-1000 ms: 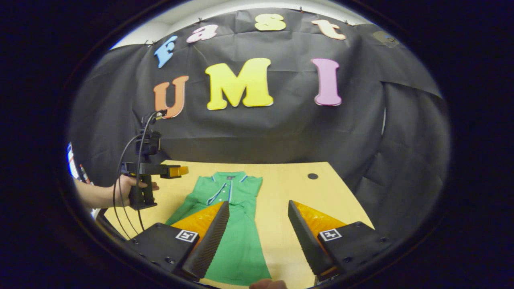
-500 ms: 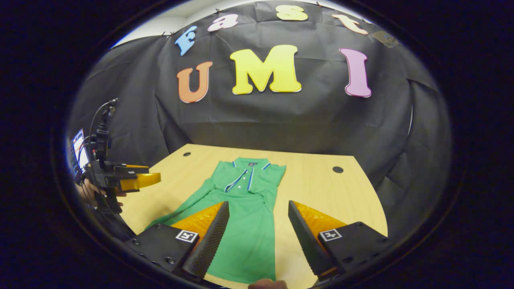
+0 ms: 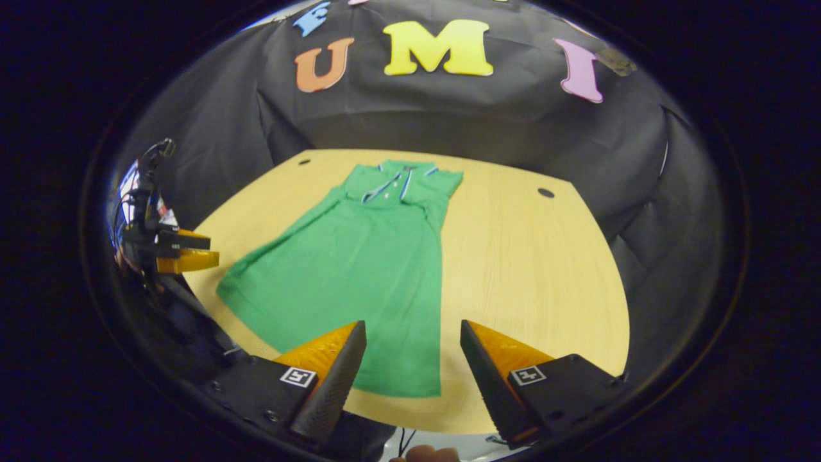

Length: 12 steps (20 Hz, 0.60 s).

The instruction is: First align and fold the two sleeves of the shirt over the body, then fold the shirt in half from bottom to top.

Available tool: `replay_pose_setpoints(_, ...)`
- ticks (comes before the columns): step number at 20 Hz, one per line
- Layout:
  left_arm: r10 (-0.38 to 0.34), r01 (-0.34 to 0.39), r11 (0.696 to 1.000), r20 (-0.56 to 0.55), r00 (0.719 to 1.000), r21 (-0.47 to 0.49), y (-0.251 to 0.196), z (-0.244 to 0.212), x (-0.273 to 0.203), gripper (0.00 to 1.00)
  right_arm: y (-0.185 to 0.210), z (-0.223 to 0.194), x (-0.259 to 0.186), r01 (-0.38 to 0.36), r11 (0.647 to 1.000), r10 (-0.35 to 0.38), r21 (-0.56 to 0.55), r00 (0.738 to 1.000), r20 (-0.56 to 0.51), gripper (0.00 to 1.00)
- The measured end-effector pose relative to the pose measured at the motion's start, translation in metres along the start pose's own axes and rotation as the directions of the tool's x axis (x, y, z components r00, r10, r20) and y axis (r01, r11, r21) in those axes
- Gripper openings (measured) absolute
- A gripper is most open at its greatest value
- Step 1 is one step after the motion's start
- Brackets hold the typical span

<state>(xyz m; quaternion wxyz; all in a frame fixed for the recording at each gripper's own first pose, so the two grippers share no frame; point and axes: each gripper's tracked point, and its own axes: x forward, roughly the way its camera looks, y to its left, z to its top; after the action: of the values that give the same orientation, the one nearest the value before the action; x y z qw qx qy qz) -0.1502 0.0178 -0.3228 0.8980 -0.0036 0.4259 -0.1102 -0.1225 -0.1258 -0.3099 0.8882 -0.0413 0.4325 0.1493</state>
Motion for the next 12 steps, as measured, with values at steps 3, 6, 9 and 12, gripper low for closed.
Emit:
replay_pose_setpoints(3,-0.029,0.029,1.000,-0.049,0.998,-0.003,-0.008,-0.028,0.006,1.00,0.003,-0.035,0.005,-0.008,1.000,0.010,0.025,0.997,-0.078,0.94)
replay_pose_setpoints(6,-0.014,0.011,0.999,-0.080,0.997,-0.036,-0.003,-0.048,0.015,0.99,0.005,-0.055,0.018,0.000,1.000,0.004,0.029,0.993,-0.119,0.94)
replay_pose_setpoints(9,0.002,-0.004,1.000,-0.095,0.995,-0.022,0.000,-0.055,0.017,0.99,0.005,-0.061,0.031,0.010,1.000,-0.007,0.021,0.990,-0.142,0.94)
replay_pose_setpoints(12,0.011,-0.010,1.000,-0.104,0.994,0.007,0.001,-0.062,0.016,1.00,0.007,-0.070,0.042,0.016,1.000,-0.013,0.014,0.986,-0.165,0.94)
